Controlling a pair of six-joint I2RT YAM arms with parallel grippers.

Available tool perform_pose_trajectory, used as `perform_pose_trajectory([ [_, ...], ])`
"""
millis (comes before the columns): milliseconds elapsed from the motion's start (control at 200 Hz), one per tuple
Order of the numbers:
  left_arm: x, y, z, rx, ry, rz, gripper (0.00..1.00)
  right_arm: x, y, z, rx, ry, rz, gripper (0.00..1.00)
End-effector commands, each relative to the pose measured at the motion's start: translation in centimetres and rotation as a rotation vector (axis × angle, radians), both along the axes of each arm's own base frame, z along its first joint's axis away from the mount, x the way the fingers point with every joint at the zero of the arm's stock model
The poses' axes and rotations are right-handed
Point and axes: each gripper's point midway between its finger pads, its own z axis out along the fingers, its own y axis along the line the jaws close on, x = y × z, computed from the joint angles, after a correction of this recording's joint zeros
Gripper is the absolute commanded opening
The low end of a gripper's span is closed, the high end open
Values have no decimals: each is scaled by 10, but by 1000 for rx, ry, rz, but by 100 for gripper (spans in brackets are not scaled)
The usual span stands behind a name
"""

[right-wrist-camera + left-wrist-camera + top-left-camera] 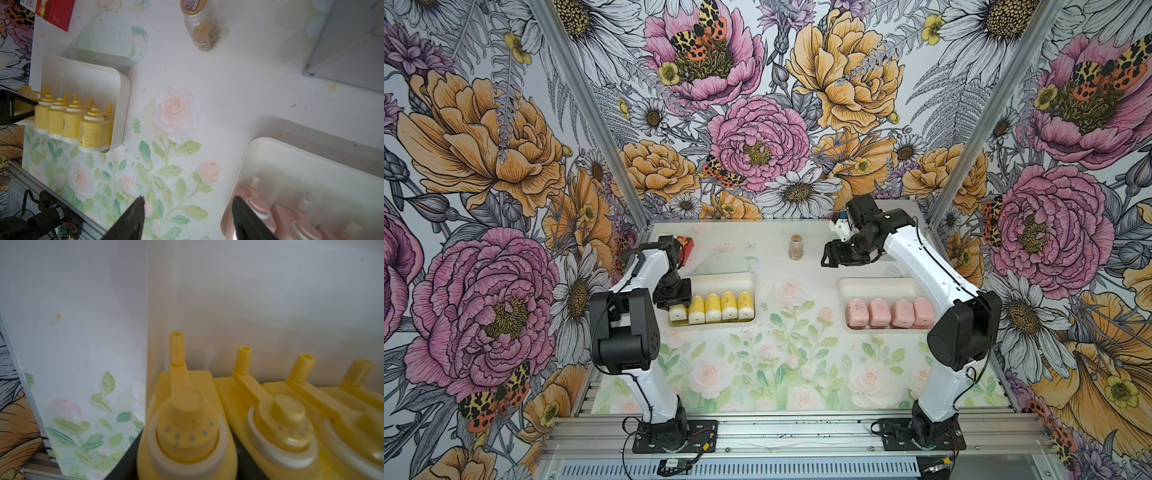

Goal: Place the pencil sharpeners by color into the storage box
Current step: Place the pencil sharpener in the storage box.

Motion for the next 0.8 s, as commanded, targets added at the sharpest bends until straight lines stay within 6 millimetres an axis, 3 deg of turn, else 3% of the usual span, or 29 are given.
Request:
perform_pose_trajectory([
  [0, 3, -6, -6, -45, -11, -4, 39, 5, 8, -5, 15, 1, 10, 68],
  [335, 2, 0, -7, -45, -13, 14, 39, 8, 11, -8, 22, 4, 13, 68],
  [360, 1, 0, -18, -48, 20, 17, 39, 8, 12, -8, 23, 5, 14, 68],
  [796, 0, 2, -25, -39, 46, 20, 43, 12, 16, -8, 32, 5, 18, 68],
])
